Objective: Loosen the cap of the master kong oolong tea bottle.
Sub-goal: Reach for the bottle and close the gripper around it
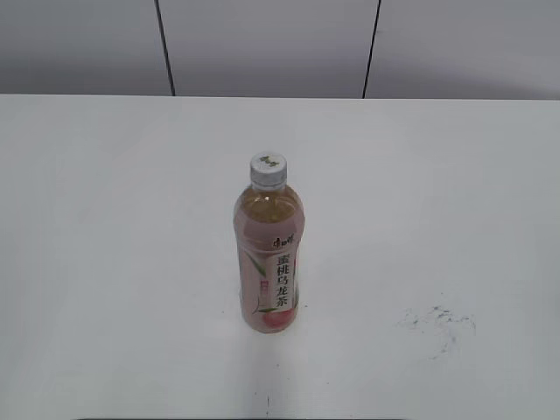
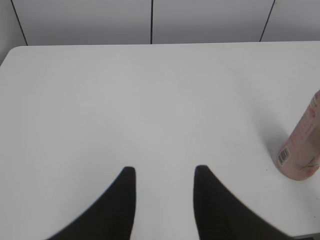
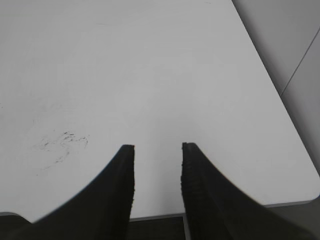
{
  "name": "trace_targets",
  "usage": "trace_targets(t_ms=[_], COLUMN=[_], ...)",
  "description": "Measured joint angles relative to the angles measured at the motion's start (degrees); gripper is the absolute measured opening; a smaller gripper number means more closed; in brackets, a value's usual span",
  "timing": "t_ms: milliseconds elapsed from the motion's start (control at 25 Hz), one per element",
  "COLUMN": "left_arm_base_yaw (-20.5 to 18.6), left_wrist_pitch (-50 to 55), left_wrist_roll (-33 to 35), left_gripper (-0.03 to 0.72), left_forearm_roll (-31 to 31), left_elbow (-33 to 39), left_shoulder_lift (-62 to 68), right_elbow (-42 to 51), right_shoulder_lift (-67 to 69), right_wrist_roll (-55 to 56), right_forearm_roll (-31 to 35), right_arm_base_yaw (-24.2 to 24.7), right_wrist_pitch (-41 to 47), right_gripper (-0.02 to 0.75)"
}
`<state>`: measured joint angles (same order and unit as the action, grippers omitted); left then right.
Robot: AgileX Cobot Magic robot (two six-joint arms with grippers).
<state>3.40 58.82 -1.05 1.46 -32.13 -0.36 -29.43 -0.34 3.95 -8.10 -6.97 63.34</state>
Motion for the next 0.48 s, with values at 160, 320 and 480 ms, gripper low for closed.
trace_targets(t_ms=[160,320,480], left_arm_base_yaw=[0.0,0.0,0.0], left_wrist_pitch=[-0.1,-5.4,-23.7], left_wrist_roll=[0.0,0.0,0.1], left_gripper=[0.239,0.239,0.239], left_forearm_roll=[1.3,3.0,4.8], left_elbow=[0.0,-0.7,-0.7], left_shoulder_lift=[0.0,0.3,2.3], right_elbow=[0.0,0.0,0.0], right_shoulder_lift=[0.0,0.0,0.0], right_wrist_roll=[0.0,0.0,0.0], right_forearm_roll=[0.0,0.0,0.0], right_arm_base_yaw=[0.0,0.0,0.0], right_wrist_pitch=[0.0,0.0,0.0], right_gripper=[0.249,0.249,0.249])
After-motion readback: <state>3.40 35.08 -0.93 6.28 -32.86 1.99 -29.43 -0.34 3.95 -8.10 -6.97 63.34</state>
